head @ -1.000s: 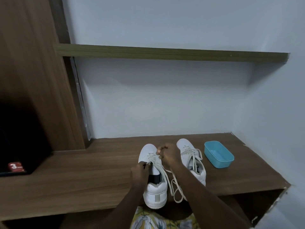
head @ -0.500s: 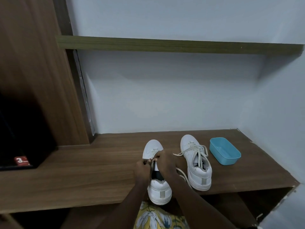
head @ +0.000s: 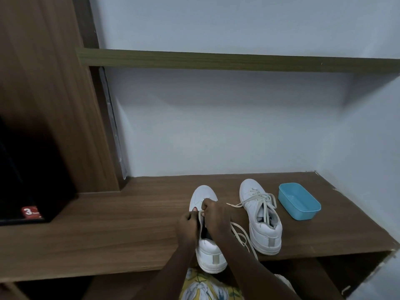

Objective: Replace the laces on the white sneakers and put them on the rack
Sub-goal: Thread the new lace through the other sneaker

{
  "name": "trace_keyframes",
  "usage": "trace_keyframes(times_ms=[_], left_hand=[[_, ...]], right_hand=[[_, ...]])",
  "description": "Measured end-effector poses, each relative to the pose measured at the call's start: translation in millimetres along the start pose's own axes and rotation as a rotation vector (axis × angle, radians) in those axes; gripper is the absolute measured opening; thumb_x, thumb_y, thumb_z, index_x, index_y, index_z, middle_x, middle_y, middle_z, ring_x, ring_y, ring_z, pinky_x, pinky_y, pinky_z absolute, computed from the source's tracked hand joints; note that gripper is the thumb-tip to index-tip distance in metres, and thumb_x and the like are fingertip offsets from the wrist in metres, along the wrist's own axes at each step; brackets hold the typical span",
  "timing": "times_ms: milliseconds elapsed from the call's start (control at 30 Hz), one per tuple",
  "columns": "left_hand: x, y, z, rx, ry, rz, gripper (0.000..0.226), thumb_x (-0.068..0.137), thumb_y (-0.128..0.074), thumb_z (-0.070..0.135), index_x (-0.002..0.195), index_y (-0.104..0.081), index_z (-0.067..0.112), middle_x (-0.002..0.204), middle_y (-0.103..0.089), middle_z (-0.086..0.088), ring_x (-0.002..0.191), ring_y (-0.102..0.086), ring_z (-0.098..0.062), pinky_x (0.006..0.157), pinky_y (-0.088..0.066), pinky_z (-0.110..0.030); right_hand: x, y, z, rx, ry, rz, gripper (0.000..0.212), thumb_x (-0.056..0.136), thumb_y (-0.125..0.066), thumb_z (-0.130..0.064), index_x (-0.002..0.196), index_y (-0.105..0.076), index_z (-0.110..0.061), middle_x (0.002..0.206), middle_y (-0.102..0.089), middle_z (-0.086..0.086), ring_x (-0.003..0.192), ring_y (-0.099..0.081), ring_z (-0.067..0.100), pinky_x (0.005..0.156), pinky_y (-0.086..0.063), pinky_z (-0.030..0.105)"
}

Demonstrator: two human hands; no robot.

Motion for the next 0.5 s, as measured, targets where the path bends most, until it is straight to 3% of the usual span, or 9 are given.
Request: trace_keyframes(times_ms=[67, 233, 400, 500], left_hand=[[2, 0, -5, -0.065, 0.054, -0.013, 0.037, 0.093, -0.057, 0.025, 0.061, -0.065, 0.008, 0.064, -0.063, -0.013, 0.062, -0.056, -0.025, 0.062, -0.045, -0.037], [4, -4, 0, -0.107, 0.139, -0.055, 0.019, 0.090, -0.060, 0.016, 0.074, -0.069, 0.011, 0.079, -0.070, -0.010, 0.077, -0.066, -0.025, 0.072, -0.054, -0.036], [6, 0, -4, -0.140, 0.196, 0.094, 0.022, 0.097, -0.048, 0.016, 0.090, -0.064, 0.003, 0.090, -0.067, -0.015, 0.084, -0.064, -0.031, 0.072, -0.051, -0.035], [8, 1, -11, -0.459, 0.279, 0.123, 0.024, 0.101, -0.034, 0.012, 0.091, -0.053, 0.001, 0.089, -0.064, -0.020, 0.074, -0.063, -0.029, 0.063, -0.055, -0.034]], right_hand=[[2, 0, 2, 0.003, -0.002, -0.003, 0.021, 0.087, -0.045, -0.003, 0.094, -0.064, -0.010, 0.093, -0.069, 0.009, 0.076, -0.051, 0.017, 0.052, -0.023, 0.021], [2, 4, 2, -0.033, 0.053, -0.028, 0.027, 0.093, -0.042, -0.007, 0.107, -0.065, -0.011, 0.105, -0.069, 0.007, 0.095, -0.060, 0.021, 0.075, -0.039, 0.027], [-3, 8, 1, -0.062, 0.138, -0.050, 0.037, 0.089, -0.042, -0.002, 0.119, -0.061, -0.013, 0.116, -0.066, 0.007, 0.106, -0.059, 0.024, 0.092, -0.043, 0.030], [-5, 10, 4, -0.056, 0.145, -0.038, 0.037, 0.089, -0.043, -0.001, 0.119, -0.062, -0.013, 0.117, -0.066, 0.005, 0.106, -0.059, 0.022, 0.092, -0.043, 0.029]])
Point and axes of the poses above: each hand's wrist, its own x-axis towards the middle knuckle, its own y-axis out of the back of the hand, z = x × y, the point moved 6 cm from there along x, towards the middle knuckle
